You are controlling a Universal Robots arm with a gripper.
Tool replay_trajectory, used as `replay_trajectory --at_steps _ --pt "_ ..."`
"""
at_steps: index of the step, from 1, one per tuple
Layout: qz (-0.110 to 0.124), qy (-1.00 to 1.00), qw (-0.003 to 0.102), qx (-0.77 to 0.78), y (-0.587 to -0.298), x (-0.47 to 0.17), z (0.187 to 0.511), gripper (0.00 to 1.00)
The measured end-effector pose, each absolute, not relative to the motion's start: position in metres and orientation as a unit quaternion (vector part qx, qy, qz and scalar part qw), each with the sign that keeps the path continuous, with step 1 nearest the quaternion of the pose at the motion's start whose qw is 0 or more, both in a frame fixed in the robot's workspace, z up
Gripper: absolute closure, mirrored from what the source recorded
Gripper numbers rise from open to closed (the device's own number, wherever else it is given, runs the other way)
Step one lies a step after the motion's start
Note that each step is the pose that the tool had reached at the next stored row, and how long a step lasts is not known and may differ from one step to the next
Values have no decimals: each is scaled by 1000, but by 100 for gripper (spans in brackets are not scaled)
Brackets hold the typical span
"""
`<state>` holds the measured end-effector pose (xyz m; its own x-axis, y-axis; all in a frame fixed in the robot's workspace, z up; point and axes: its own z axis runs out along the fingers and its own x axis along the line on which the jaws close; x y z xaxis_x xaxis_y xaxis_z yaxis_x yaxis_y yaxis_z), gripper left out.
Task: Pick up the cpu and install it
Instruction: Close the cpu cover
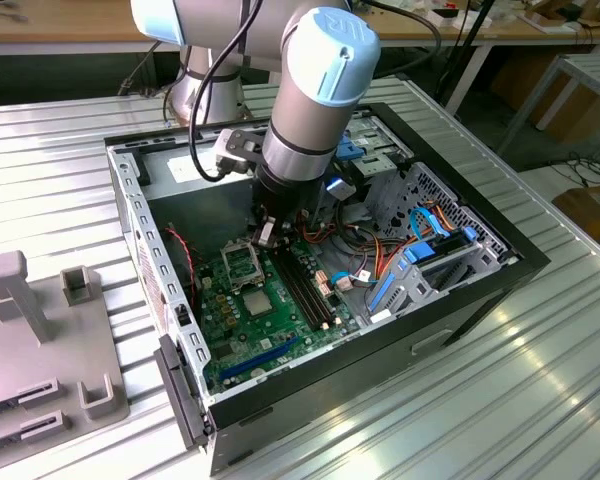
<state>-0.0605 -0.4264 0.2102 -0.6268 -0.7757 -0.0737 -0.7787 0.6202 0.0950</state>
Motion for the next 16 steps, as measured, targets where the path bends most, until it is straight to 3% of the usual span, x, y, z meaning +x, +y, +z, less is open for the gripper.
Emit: replay_trajectory --at_steps 16 --pt "48 901 8 -432 -426 -61 221 89"
